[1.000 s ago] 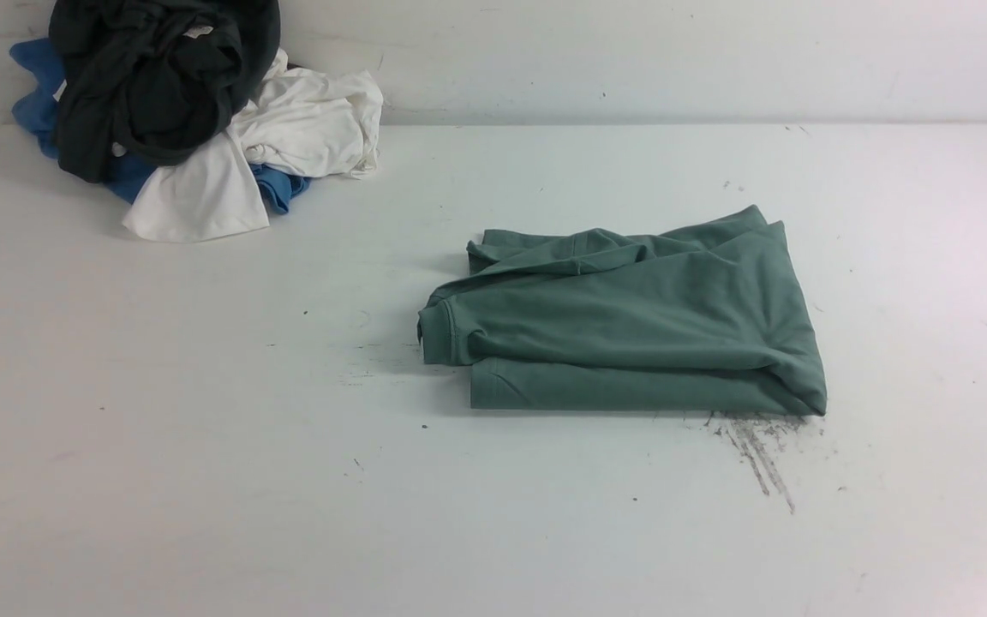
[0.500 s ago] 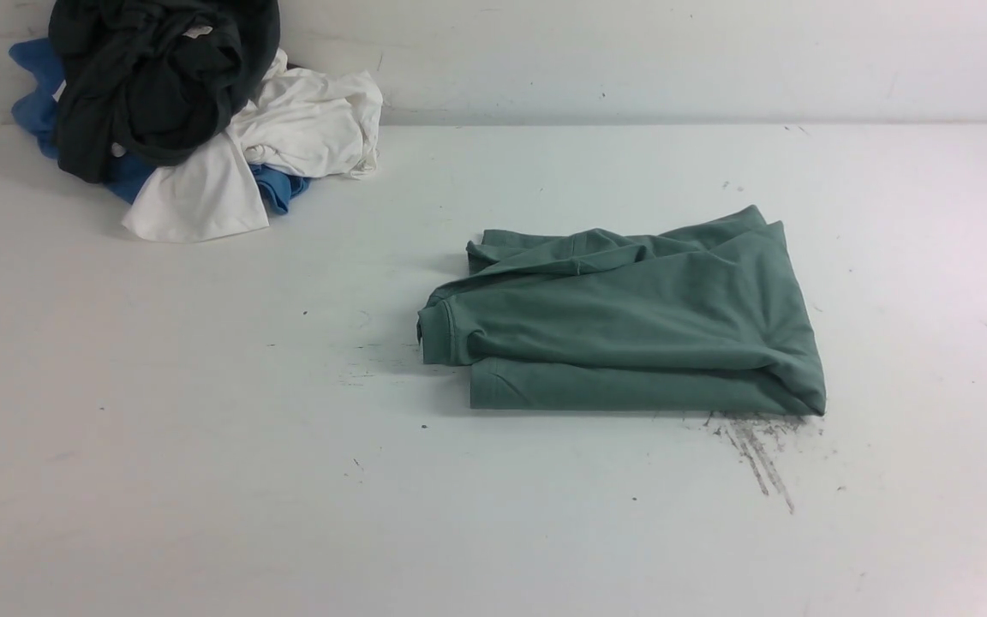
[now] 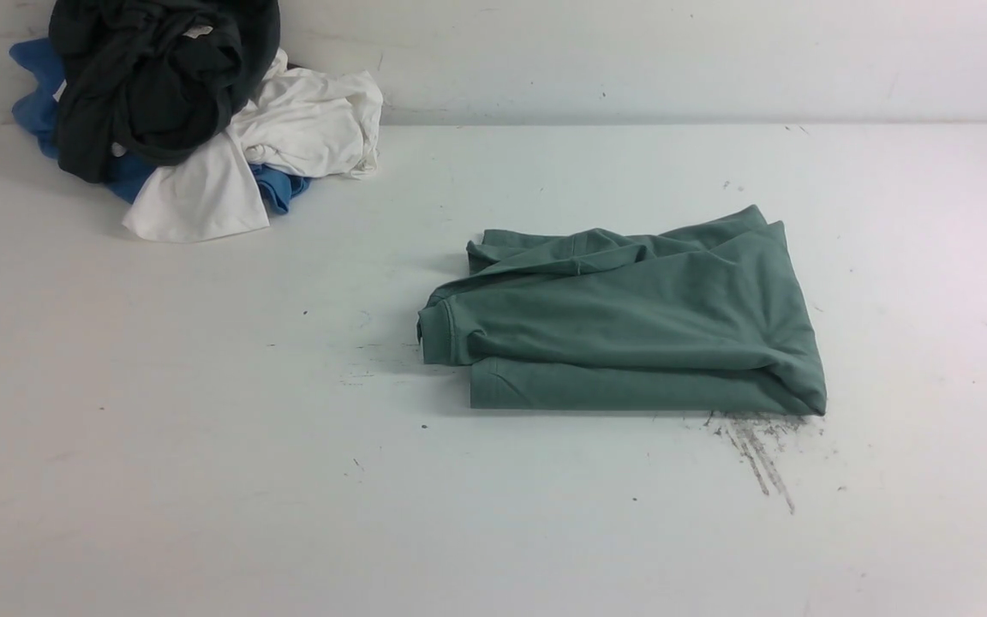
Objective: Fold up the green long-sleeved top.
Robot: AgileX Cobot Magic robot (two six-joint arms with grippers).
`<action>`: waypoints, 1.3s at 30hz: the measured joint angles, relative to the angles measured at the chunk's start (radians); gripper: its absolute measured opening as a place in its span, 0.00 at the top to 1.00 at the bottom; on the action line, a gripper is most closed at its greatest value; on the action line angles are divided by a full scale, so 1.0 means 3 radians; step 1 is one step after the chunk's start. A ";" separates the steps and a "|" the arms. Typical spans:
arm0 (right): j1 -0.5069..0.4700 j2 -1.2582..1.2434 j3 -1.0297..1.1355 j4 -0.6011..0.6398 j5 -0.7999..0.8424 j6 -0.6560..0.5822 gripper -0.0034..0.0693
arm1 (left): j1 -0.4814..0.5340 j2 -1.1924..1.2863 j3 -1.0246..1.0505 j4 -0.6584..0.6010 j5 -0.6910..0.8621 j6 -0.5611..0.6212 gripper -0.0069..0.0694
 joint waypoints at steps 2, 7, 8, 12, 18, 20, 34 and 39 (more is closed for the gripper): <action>0.0000 -0.0138 0.0086 -0.0011 0.0062 0.0038 0.97 | 0.0000 0.0000 0.0000 0.0000 0.0003 0.0000 0.92; 0.0010 -0.0319 0.0114 0.0066 0.0241 0.0034 0.97 | 0.0000 0.0000 0.0000 0.0000 0.0003 0.0000 0.92; 0.0010 -0.0319 0.0114 0.0073 0.0260 0.0019 0.97 | 0.0000 0.0000 0.0000 0.0000 0.0003 0.0000 0.92; 0.0010 -0.0319 0.0110 0.0085 0.0279 -0.0015 0.97 | 0.0000 0.0000 0.0000 0.0000 0.0006 0.0000 0.92; 0.0010 -0.0319 0.0108 0.0111 0.0296 -0.0029 0.97 | 0.0000 0.0000 0.0000 0.0000 0.0006 0.0000 0.92; 0.0010 -0.0319 0.0108 0.0111 0.0299 -0.0033 0.97 | 0.0000 0.0000 0.0000 0.0000 0.0006 0.0000 0.92; 0.0010 -0.0319 0.0108 0.0119 0.0299 -0.0039 0.97 | 0.0000 0.0000 0.0000 0.0000 0.0006 0.0000 0.92; 0.0010 -0.0319 0.0108 0.0119 0.0299 -0.0039 0.97 | 0.0000 0.0000 0.0000 0.0000 0.0006 0.0000 0.92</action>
